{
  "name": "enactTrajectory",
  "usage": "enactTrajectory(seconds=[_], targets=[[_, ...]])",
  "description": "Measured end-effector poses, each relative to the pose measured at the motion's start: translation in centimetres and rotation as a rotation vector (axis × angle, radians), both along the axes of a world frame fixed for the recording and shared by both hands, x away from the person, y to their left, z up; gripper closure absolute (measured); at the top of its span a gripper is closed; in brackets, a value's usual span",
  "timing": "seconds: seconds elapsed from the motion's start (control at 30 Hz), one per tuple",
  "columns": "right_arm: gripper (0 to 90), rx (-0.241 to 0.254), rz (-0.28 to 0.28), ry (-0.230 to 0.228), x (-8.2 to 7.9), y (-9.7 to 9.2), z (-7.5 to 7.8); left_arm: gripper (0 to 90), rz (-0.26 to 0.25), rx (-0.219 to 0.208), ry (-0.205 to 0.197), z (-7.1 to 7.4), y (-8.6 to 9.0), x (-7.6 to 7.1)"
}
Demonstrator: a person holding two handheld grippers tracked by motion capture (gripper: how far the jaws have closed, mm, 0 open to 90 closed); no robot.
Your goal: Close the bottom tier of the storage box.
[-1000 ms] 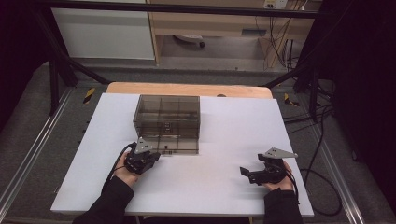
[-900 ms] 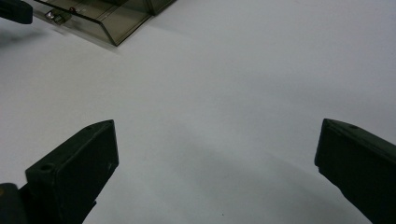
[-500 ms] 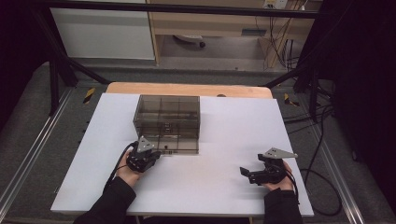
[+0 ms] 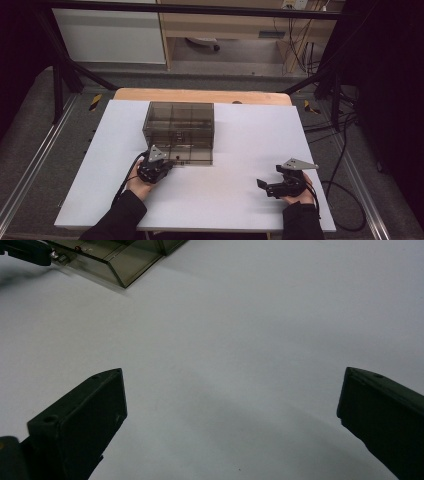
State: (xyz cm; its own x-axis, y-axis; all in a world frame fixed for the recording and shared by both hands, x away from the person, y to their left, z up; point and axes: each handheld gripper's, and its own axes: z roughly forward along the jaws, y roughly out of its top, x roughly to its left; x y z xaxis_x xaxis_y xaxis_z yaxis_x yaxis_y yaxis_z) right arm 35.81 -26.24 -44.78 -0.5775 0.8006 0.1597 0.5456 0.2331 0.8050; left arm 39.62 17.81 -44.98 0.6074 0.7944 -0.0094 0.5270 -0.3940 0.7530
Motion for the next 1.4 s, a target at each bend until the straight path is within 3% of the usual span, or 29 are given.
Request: enactTrajectory(seconds=[0.47, 1.4], targets=[[0.1, 0.001, 0.003, -0.003, 0.0, 0.0, 0.0, 89.8, 0.029, -0.017, -0.017, 0.0, 0.0, 0.3], [0.1, -0.001, 0.003, 0.002, 0.0, 0.1, 0.0, 89.7, 0.053, -0.006, -0.049, -0.3, -0.5, 1.3]])
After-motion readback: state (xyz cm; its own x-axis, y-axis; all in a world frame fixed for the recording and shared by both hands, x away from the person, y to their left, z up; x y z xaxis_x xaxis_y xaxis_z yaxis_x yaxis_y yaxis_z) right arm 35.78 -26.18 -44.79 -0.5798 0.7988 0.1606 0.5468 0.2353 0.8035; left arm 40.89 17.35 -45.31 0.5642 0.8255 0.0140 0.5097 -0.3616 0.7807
